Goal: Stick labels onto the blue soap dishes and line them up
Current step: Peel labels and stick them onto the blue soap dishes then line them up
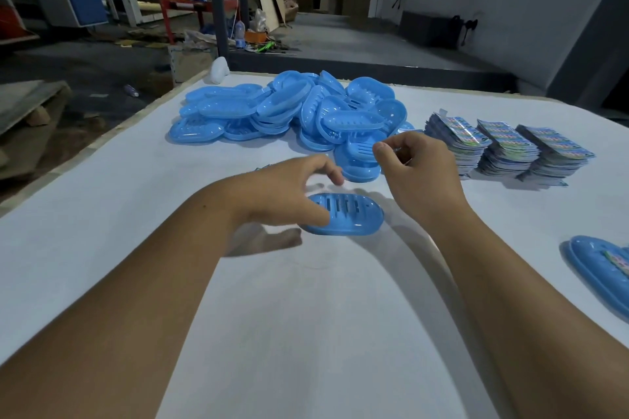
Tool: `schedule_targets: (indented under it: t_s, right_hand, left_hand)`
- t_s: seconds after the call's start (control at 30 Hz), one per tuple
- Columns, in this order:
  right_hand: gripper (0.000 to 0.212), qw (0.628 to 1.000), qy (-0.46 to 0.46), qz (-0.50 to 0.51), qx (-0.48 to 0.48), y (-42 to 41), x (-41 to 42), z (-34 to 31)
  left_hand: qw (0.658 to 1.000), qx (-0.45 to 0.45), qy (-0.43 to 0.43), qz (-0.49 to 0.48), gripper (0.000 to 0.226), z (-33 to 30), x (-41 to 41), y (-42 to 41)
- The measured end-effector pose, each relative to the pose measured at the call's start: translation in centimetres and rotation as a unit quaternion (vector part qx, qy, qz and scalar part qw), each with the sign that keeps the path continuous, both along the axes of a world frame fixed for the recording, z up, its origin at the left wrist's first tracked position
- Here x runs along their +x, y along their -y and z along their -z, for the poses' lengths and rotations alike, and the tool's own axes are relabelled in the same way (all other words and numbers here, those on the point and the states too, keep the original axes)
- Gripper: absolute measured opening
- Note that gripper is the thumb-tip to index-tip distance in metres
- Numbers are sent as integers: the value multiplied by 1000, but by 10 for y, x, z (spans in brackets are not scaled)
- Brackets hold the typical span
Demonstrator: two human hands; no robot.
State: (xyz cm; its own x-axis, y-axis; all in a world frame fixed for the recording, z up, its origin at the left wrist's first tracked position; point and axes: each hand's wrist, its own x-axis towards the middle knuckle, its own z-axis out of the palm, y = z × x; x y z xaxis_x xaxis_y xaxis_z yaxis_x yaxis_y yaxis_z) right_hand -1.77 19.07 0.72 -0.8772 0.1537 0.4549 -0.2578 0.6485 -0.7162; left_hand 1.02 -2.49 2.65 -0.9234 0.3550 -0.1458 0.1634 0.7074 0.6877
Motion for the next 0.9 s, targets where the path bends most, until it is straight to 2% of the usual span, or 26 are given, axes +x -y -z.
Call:
schedule_targets:
  t_s: [0.07, 0.13, 0.23, 0.3, 0.57, 0.73, 0.9]
  right_hand:
    - [19, 1000, 0, -1, -1, 0, 0, 0]
    - [19, 1000, 1, 0, 1, 0, 0, 0]
    - [19, 1000, 3, -3, 7, 1, 0, 0]
    - [19, 1000, 1, -4, 7, 2, 0, 0]
    - [20, 1000, 3, -10, 12, 4, 0, 0]
    - [20, 1000, 2, -13, 17, 5, 1, 1]
    - [19, 1000, -1, -19, 19, 7, 2, 2]
  left_hand:
    - [993, -57, -80, -64, 47, -3, -6, 7]
    - [967, -153, -149, -137, 61, -1, -13, 16]
    - [944, -224, -146, -194, 88, 5, -17, 24]
    - [944, -232, -121, -201, 94, 7, -17, 26]
    - [944, -174, -153, -237, 76, 7, -17, 20]
    - [957, -89, -107, -255, 66, 6, -20, 24]
    - [944, -4, -149, -294, 52, 5, -25, 23]
